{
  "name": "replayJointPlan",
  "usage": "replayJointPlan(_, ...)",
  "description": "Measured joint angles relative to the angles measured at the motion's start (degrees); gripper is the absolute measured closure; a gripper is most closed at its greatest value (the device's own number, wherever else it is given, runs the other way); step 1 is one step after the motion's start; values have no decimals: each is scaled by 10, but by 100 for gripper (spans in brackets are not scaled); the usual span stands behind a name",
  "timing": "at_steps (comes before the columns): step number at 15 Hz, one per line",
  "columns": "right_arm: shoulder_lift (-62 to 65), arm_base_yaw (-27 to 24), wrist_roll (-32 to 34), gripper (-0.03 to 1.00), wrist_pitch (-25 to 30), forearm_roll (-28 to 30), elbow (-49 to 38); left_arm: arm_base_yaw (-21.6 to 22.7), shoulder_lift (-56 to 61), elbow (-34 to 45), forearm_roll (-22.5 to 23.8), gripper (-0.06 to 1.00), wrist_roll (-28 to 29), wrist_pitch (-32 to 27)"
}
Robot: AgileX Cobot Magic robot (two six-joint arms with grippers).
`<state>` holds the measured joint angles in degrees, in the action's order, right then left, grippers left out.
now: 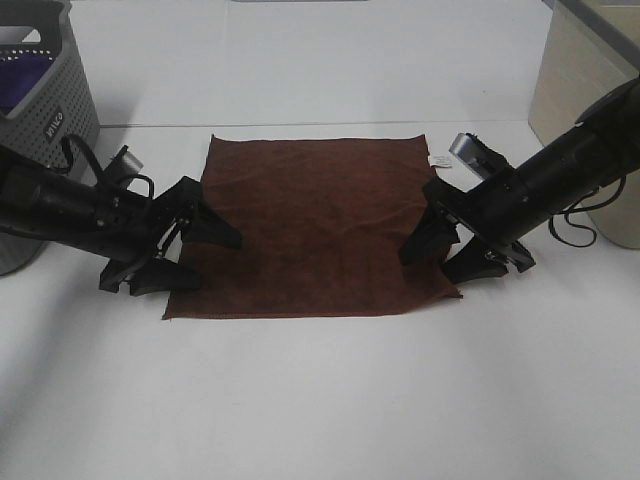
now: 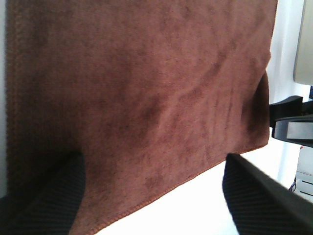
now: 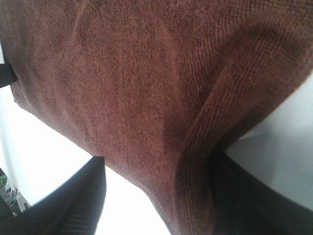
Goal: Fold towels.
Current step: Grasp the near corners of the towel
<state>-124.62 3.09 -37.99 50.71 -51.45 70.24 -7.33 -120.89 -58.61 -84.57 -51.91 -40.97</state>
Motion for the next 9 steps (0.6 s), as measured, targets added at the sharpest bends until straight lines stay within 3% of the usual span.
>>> replayJointPlan(3,0,1,0,38,0,2,0,17,-1,-19,22,22,5,-38)
replayJointPlan(5,0,1,0,38,0,4,0,52,-1,-22,28,22,9,-65)
replayJointPlan(7,0,1,0,38,0,5,0,84,-1,-22,44,22,28,-69)
replayJointPlan(9,0,1,0,38,-1,5,0,88,-5,-22,65,22,42,-64)
